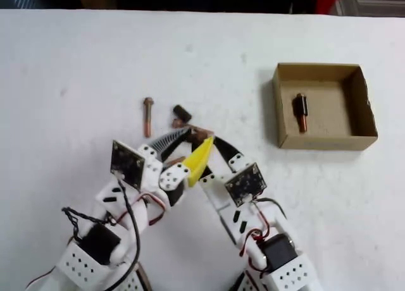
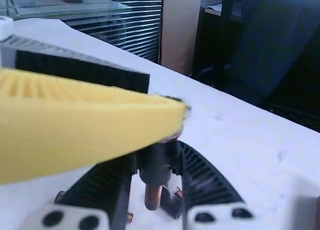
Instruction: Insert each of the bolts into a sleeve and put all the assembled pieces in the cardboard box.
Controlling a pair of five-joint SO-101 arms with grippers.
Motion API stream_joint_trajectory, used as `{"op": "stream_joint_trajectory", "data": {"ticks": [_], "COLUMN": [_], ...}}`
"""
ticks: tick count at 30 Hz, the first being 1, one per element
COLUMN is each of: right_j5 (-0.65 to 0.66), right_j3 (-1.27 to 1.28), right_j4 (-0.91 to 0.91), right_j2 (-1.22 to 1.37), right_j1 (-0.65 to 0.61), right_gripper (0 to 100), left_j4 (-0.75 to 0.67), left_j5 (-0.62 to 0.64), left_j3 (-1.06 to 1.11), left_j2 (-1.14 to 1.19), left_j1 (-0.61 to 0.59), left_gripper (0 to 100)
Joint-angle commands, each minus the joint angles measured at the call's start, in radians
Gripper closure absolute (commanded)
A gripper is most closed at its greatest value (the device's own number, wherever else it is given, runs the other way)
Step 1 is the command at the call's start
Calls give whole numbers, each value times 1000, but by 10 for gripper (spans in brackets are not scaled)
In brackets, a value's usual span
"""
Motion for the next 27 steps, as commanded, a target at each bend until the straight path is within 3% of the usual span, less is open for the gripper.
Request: {"op": "stream_joint_trajectory", "data": {"ticks": [1, 8, 13, 16, 23, 27], "right_j5": [9, 12, 12, 12, 12, 12], "right_j3": [6, 6, 6, 6, 6, 6], "right_j4": [-18, -18, -18, -7, 25, 22], "right_j2": [-10, -7, -7, -8, -12, -12], "right_j1": [7, 7, 8, 8, 39, 97], "right_gripper": [982, 982, 982, 982, 982, 982], "left_j4": [3, 6, 9, 9, 12, 100], "left_j5": [-3, -5, -5, -3, -9, -11], "left_j3": [-58, -58, -81, -95, -91, -97], "left_j2": [-12, -12, -12, -12, -12, -12], "left_j1": [-12, -48, -166, -225, -372, -412], "left_gripper": [816, 828, 989, 950, 978, 978]}}
